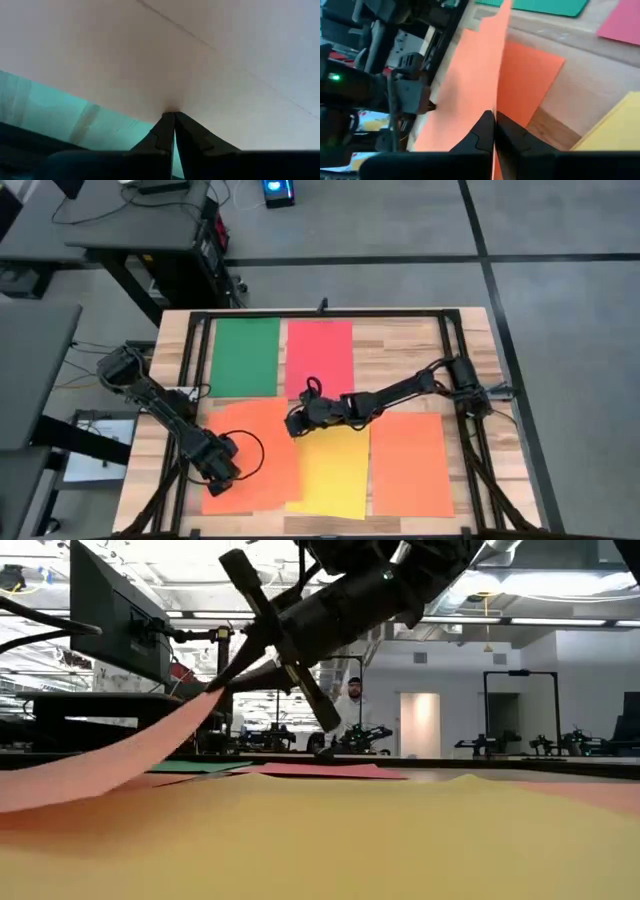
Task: Organize paper
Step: Stack the orange paper on top of the orange paper
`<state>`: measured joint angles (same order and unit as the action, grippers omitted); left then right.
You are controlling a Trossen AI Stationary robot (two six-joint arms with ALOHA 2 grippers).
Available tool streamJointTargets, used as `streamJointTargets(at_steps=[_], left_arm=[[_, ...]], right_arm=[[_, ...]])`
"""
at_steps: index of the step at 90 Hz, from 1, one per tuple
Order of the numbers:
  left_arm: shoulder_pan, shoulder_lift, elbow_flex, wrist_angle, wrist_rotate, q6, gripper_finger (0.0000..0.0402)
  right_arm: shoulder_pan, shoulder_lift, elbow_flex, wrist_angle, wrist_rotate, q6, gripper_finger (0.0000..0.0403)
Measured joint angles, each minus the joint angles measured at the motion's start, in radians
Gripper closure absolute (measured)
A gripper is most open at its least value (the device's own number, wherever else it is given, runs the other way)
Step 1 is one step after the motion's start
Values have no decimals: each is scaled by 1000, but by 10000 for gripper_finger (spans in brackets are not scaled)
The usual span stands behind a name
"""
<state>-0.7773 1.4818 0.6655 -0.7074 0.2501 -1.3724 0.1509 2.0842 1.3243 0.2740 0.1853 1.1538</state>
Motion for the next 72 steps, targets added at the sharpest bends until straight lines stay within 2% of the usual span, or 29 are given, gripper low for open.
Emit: streamJointTargets(at_steps=[22,49,72], left_arm=[[0,1,0,0,-1,0,402],[0,-3,11,-6,-13,0,402],[0,-9,11,-14,-20,-2,402]], right_arm=[[5,44,27,2,3,21,403],[13,193,224,-26,-37,7,403],[2,192,242,-68,-57,-3,403]])
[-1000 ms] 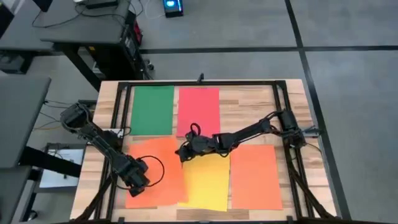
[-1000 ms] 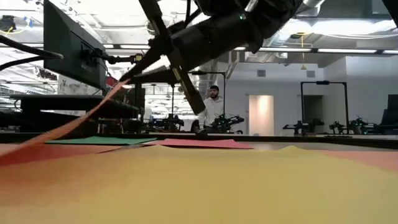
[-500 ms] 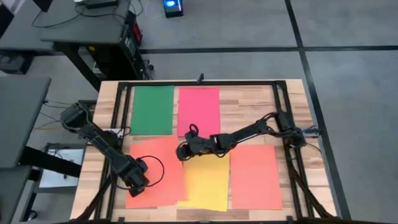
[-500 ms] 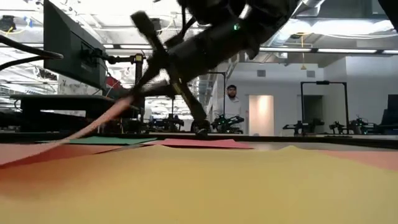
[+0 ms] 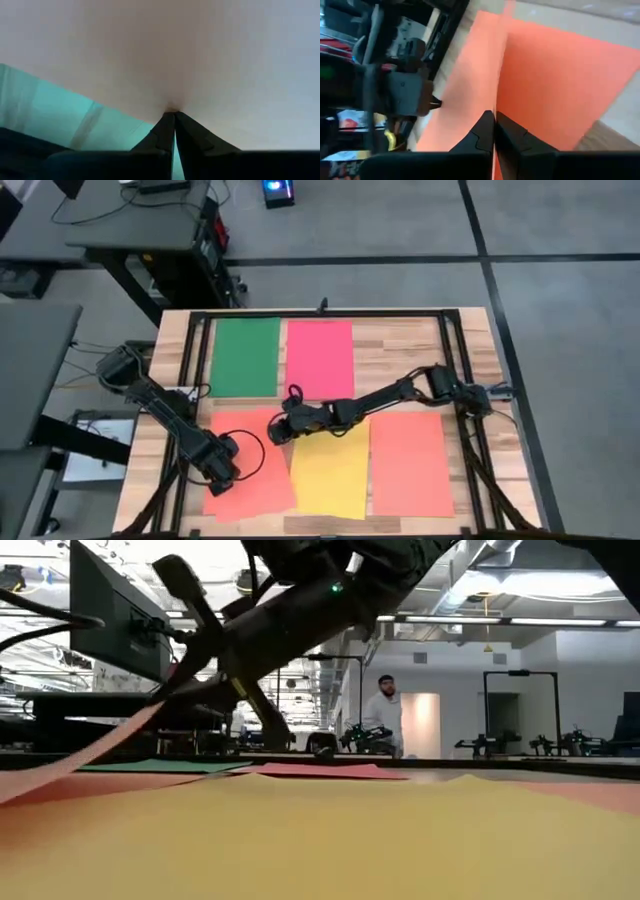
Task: Organize paper
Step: Stack the orange paper on top of the orange paper
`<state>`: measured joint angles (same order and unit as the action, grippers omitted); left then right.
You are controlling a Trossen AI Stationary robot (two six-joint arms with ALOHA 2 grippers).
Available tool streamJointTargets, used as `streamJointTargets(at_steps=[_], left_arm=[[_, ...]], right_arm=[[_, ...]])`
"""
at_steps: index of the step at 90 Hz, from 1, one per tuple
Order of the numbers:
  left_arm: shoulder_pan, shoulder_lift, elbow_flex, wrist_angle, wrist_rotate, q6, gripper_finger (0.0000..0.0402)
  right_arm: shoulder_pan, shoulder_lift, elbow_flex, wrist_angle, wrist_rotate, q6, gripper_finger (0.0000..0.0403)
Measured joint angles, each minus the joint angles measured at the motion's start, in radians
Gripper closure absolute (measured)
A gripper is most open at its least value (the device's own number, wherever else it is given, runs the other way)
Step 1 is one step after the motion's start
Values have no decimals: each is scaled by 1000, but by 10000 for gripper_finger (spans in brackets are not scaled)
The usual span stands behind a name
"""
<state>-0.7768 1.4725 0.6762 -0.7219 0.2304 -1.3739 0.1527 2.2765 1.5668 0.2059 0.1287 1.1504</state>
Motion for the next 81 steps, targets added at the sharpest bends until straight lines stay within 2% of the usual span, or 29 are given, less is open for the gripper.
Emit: streamJointTargets(at_steps=[49,68,81], left_arm=[[0,-2,48,-85,-48,-22,402],[-2,-3,83,-131,-50,-21,402],[-20,-4,132,-209,-99,-39,402]], right_arm=[[-11,2,-3,-34,2,20,403],[-6,2,-3,21,3,5,403],[4,2,-3,48,5,2,403]])
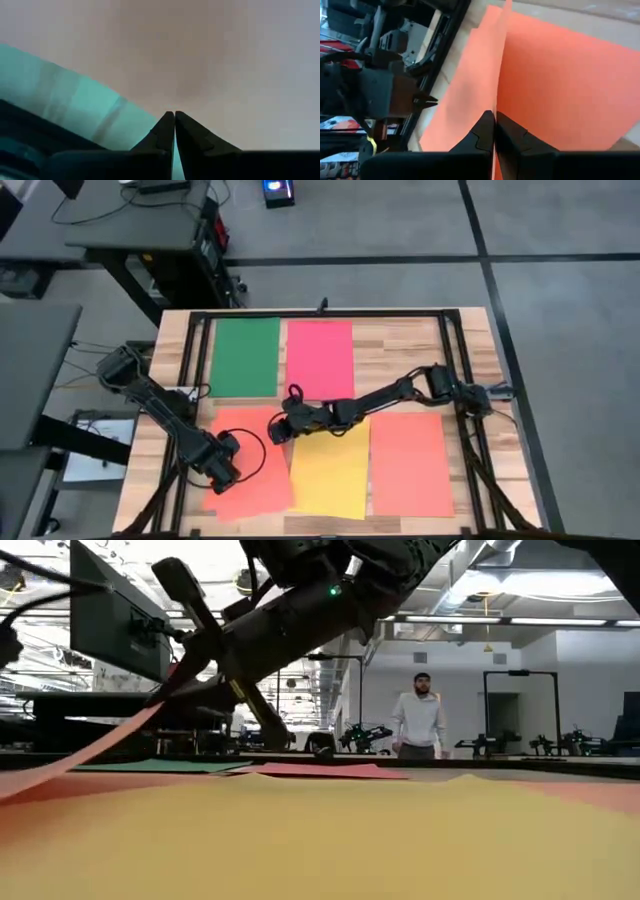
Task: Organize paper
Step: Stack the orange paper on top of the orange paper
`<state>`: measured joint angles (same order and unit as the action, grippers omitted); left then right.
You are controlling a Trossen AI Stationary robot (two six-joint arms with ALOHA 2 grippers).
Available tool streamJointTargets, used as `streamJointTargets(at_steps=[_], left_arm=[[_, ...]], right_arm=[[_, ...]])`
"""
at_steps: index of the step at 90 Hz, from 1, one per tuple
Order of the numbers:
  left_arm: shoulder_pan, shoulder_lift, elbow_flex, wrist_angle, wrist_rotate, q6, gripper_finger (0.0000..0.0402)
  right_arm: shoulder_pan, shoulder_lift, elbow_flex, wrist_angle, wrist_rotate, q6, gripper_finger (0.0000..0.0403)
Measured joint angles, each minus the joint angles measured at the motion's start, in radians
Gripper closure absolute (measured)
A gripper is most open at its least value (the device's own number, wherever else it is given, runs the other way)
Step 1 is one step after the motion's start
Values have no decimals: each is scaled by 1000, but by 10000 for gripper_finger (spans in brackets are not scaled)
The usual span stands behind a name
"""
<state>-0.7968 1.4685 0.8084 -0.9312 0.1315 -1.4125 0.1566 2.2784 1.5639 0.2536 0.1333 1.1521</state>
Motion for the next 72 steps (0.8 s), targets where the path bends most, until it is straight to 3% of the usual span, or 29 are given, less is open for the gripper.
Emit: streamJointTargets(at_steps=[18,40,60,72], left_arm=[[-45,0,84,-126,-89,-50,402],[-136,10,140,23,-238,7,402],[-201,100,139,146,-234,4,402],[-228,147,139,207,-216,-7,402]], right_arm=[[0,-2,0,35,4,-10,403],[-3,-2,0,38,6,-9,403],[-11,-2,0,-5,3,-50,400],[-11,-2,0,-26,-2,-54,373]])
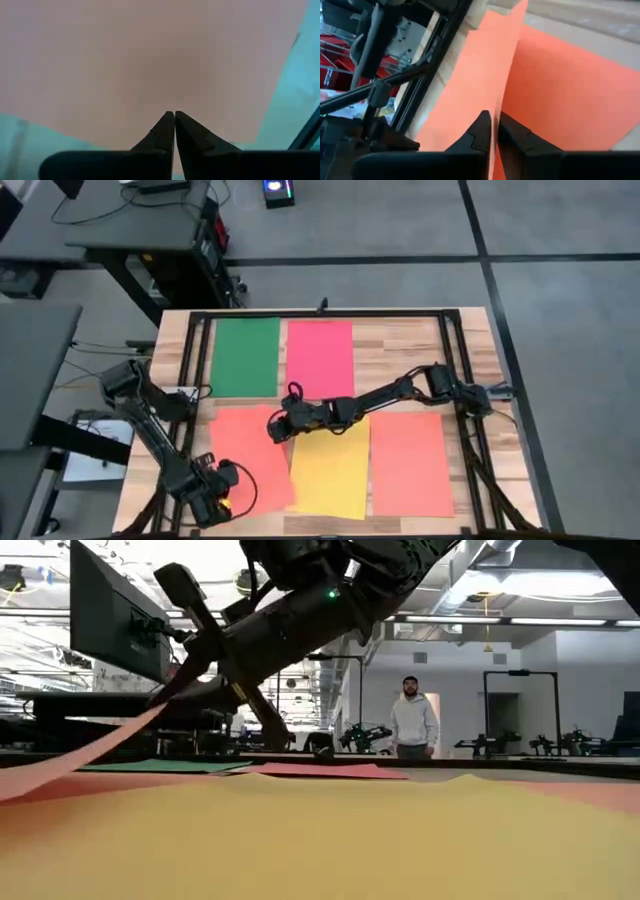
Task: Organize paper
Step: Stack the orange paper on top of the orange paper
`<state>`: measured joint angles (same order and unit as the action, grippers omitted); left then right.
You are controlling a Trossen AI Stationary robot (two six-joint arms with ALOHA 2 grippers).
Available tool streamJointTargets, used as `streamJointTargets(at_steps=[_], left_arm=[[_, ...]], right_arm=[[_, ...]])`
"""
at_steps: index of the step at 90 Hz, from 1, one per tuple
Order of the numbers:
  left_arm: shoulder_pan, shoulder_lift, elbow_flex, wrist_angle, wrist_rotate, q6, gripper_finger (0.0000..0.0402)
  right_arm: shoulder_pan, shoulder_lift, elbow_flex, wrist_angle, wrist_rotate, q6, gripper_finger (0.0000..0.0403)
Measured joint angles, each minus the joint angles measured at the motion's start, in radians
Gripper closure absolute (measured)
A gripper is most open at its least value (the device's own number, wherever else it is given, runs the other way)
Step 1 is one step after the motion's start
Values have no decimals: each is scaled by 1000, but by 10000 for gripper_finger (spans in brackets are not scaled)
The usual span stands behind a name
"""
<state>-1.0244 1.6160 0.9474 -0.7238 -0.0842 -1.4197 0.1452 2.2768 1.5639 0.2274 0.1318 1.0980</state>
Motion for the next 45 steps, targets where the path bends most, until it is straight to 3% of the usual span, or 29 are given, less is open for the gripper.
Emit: streamJointTargets(at_steps=[17,45], left_arm=[[-21,20,0,87,-4,-1,402],[-35,20,0,86,-19,-4,402]], right_arm=[[0,0,0,-1,-3,-8,303],[-2,0,0,-22,-37,-109,214]])
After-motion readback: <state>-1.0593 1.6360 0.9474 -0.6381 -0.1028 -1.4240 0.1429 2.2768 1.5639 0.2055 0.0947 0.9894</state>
